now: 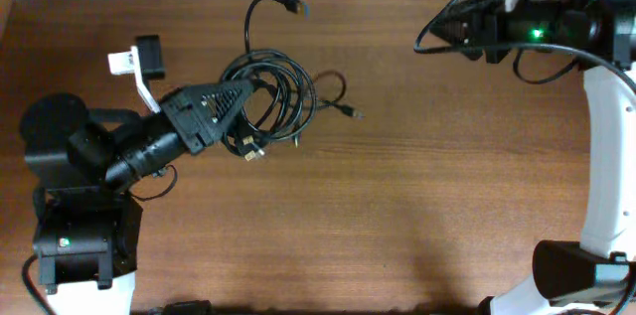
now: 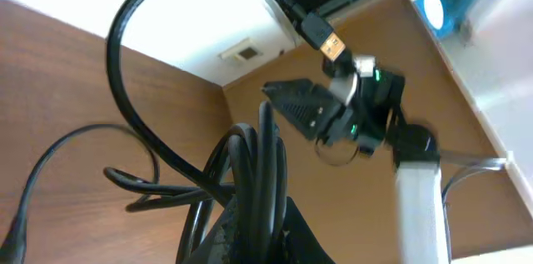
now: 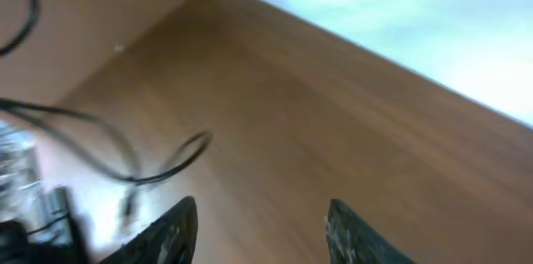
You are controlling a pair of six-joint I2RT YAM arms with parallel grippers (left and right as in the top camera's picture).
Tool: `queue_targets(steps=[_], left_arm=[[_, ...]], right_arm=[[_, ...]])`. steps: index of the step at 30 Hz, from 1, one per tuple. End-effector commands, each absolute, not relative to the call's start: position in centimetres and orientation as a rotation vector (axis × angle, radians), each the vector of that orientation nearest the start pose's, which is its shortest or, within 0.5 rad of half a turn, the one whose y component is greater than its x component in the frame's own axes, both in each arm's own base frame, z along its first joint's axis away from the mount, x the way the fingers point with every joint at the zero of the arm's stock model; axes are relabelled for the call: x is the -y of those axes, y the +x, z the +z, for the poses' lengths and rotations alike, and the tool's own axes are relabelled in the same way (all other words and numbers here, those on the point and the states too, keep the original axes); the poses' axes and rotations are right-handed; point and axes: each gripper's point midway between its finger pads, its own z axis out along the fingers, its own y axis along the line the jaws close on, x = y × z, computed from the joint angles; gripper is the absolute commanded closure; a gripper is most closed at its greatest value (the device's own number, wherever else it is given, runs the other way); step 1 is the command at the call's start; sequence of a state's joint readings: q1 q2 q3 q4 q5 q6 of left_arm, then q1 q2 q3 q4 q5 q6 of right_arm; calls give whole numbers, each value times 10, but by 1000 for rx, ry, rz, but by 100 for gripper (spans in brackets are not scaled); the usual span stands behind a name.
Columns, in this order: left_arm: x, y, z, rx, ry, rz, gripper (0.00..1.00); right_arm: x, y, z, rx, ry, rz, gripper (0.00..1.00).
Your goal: Untangle cables
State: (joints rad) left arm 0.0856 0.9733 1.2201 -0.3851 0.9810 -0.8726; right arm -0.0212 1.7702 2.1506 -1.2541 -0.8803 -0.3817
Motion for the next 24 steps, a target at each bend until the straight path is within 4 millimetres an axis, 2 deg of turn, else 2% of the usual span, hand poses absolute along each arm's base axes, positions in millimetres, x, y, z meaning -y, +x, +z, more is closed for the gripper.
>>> queue_targets(steps=[1, 2, 4, 7, 9, 14, 18, 22, 24], left_arm=[[138, 241, 441, -1664, 538, -1188, 100], [141, 235, 441, -1616, 635, -1153, 99], [141, 235, 440, -1567, 710, -1076, 99], [141, 236, 438, -1540, 756, -1022, 98], [136, 244, 428, -1590, 713, -976, 98], [122, 262, 411, -1700, 573, -883, 99], [113, 273, 408, -1725, 514, -814, 98], [110, 276, 408, -1757, 435, -840, 99], [110, 275, 408, -1778, 385, -888, 99]], right_arm=[[-170, 369, 394, -1978, -873, 1058, 54], [-180, 363, 393, -1977, -900, 1077, 55], [-210, 343, 393, -1962, -986, 1144, 56], [-243, 317, 399, -1897, -1097, 1249, 56], [-258, 302, 404, -1855, -1154, 1308, 56], [-272, 287, 409, -1808, -1206, 1374, 60], [-277, 281, 410, -1797, -1227, 1391, 60], [-290, 275, 414, -1737, -1279, 1389, 59], [-292, 282, 418, -1687, -1291, 1344, 49]])
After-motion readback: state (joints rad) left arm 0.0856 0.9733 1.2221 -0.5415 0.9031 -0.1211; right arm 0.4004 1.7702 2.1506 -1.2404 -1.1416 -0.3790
